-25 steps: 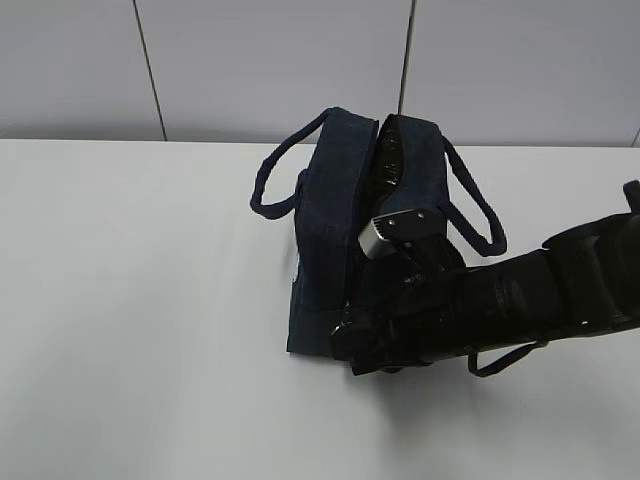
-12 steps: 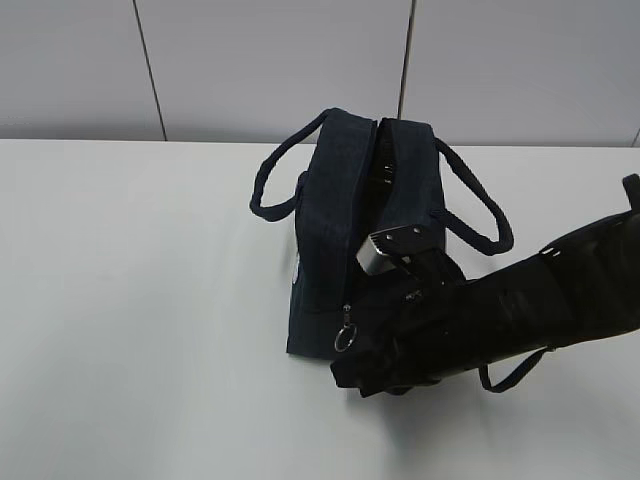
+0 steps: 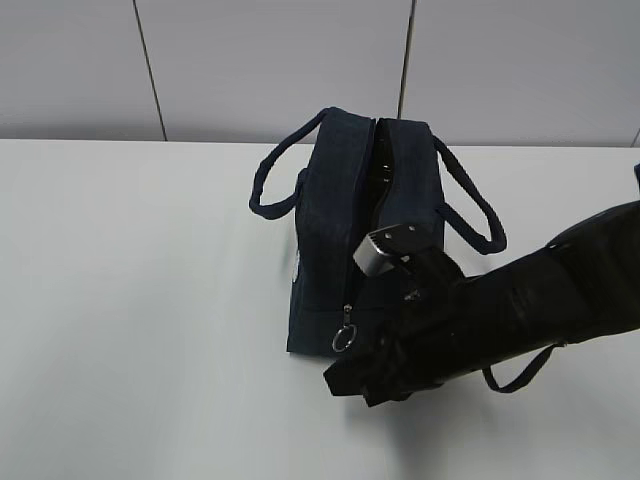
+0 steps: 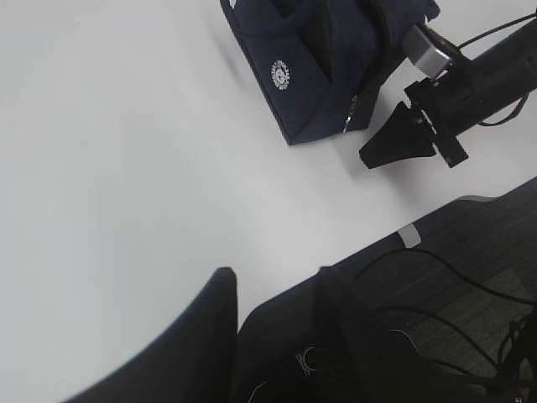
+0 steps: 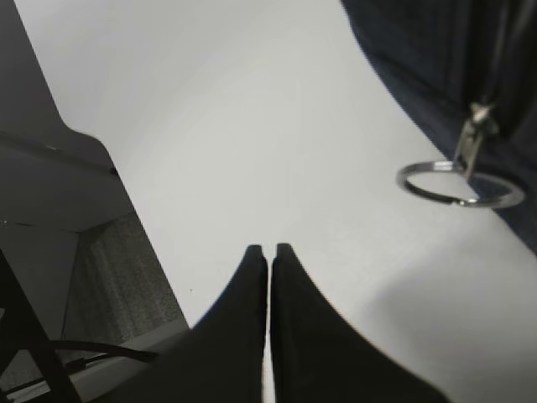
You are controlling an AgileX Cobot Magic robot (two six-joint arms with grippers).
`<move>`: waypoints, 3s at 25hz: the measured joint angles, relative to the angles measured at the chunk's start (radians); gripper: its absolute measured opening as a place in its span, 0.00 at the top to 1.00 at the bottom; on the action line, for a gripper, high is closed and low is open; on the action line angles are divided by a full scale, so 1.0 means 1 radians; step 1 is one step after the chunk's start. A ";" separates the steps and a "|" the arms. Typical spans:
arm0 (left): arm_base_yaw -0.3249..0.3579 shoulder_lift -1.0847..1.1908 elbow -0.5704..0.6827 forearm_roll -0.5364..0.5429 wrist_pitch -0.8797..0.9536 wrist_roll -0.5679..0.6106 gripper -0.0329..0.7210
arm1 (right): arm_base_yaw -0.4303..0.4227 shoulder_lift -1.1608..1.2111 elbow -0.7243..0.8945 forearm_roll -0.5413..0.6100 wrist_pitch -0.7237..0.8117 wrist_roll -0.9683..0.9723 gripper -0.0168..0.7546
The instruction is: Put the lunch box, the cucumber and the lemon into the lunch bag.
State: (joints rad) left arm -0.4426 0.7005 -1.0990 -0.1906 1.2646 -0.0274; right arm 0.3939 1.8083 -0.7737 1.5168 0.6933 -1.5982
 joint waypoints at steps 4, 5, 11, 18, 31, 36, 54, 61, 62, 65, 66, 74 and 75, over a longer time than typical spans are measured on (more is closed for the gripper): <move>0.000 0.000 0.000 0.000 0.000 0.000 0.69 | 0.000 -0.072 0.000 -0.042 -0.032 0.002 0.98; 0.000 0.000 0.000 0.000 0.000 0.000 0.69 | 0.000 -0.094 0.000 -0.053 -0.037 0.004 0.98; 0.000 0.000 0.000 0.000 0.000 0.000 0.69 | 0.000 -0.209 0.000 -0.274 -0.069 0.144 0.98; 0.000 0.000 0.000 0.000 0.000 0.000 0.69 | 0.000 -0.249 -0.015 -0.761 -0.043 0.609 0.98; 0.000 0.000 0.000 0.002 0.000 0.000 0.69 | 0.000 -0.310 -0.155 -1.462 0.178 1.627 0.91; 0.000 0.000 0.000 0.004 0.000 0.000 0.69 | 0.000 -0.310 -0.155 -1.473 0.220 1.650 0.90; 0.000 0.000 0.000 0.005 0.000 0.000 0.69 | 0.103 -0.626 0.127 -1.605 -0.360 1.684 0.90; 0.000 0.000 0.000 0.006 0.000 0.000 0.69 | 0.136 -0.638 0.297 -1.660 -0.646 1.686 0.88; 0.000 0.000 0.000 0.006 0.000 0.000 0.69 | 0.136 -0.638 0.329 -1.682 -0.716 1.686 0.88; 0.000 0.000 0.000 0.008 0.000 0.000 0.69 | 0.136 -0.638 0.415 -1.772 -0.912 1.686 0.87; 0.000 0.000 0.000 0.007 0.000 0.000 0.69 | 0.136 -0.638 0.433 -1.794 -0.951 1.686 0.86; 0.000 0.000 0.000 0.007 0.000 0.000 0.69 | 0.137 -0.507 0.447 -2.050 -1.152 1.686 0.82; 0.000 0.000 0.000 0.007 0.000 0.000 0.69 | 0.137 -0.476 0.447 -2.085 -1.171 1.686 0.81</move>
State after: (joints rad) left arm -0.4426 0.7005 -1.0990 -0.1832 1.2646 -0.0274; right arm 0.5311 1.3328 -0.3271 -0.5677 -0.4775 0.0880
